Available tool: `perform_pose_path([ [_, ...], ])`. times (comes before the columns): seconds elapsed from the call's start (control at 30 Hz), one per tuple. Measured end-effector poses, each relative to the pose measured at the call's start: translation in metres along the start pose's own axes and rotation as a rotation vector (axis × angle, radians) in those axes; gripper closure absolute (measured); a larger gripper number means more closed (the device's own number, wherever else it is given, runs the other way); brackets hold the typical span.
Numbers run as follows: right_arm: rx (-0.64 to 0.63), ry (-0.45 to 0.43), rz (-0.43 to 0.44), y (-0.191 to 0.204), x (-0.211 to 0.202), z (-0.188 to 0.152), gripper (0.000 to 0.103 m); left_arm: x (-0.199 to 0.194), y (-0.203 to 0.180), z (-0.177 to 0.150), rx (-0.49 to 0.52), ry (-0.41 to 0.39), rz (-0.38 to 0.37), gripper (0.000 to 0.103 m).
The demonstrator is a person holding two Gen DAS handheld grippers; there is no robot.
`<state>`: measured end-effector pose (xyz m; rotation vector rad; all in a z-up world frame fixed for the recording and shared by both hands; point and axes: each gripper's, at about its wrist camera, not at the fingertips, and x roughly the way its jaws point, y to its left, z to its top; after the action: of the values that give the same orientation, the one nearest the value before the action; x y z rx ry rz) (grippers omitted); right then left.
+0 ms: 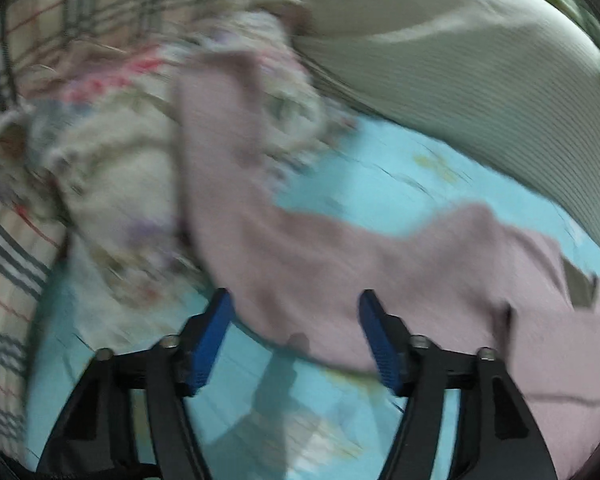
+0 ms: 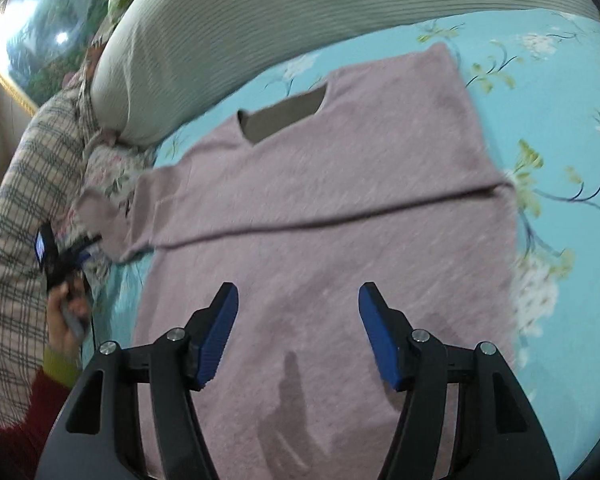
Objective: Fold small clothes
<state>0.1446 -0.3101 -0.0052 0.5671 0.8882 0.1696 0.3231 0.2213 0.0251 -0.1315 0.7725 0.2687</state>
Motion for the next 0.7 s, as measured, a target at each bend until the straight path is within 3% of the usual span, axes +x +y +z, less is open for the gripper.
perform_pose_path([
  [0.1, -0.010, 0.026, -0.005, 0.003, 0.001, -0.004, 0.039, 0.018, 0.032, 0.028, -0.046, -0.012, 0.077, 0.029],
  [0.33, -0.004, 0.062, -0.030, 0.007, 0.011, -0.009, 0.039, 0.054, 0.061, 0.081, -0.109, -0.014, 0.050, 0.030],
  [0.37, -0.004, 0.064, -0.028, 0.008, 0.011, -0.011, 0.039, 0.059, 0.062, 0.085, -0.121, -0.013, 0.043, 0.042],
  [0.4, -0.004, 0.065, -0.026, 0.009, 0.012, -0.011, 0.039, 0.063, 0.063, 0.089, -0.128, -0.014, 0.035, 0.073],
  [0.43, -0.005, 0.063, -0.021, 0.011, 0.011, -0.014, 0.039, 0.070, 0.063, 0.094, -0.128, -0.004, 0.018, 0.092],
  [0.47, -0.006, 0.059, -0.018, 0.012, 0.010, -0.015, 0.039, 0.073, 0.061, 0.096, -0.127, 0.007, -0.001, 0.098],
  [0.57, -0.011, 0.050, -0.013, 0.016, 0.008, -0.019, 0.039, 0.062, 0.053, 0.095, -0.099, -0.042, -0.006, 0.099],
  [0.7, -0.013, 0.039, 0.007, 0.017, 0.001, -0.022, 0.039, 0.022, 0.034, 0.081, -0.049, -0.129, -0.066, 0.099],
])
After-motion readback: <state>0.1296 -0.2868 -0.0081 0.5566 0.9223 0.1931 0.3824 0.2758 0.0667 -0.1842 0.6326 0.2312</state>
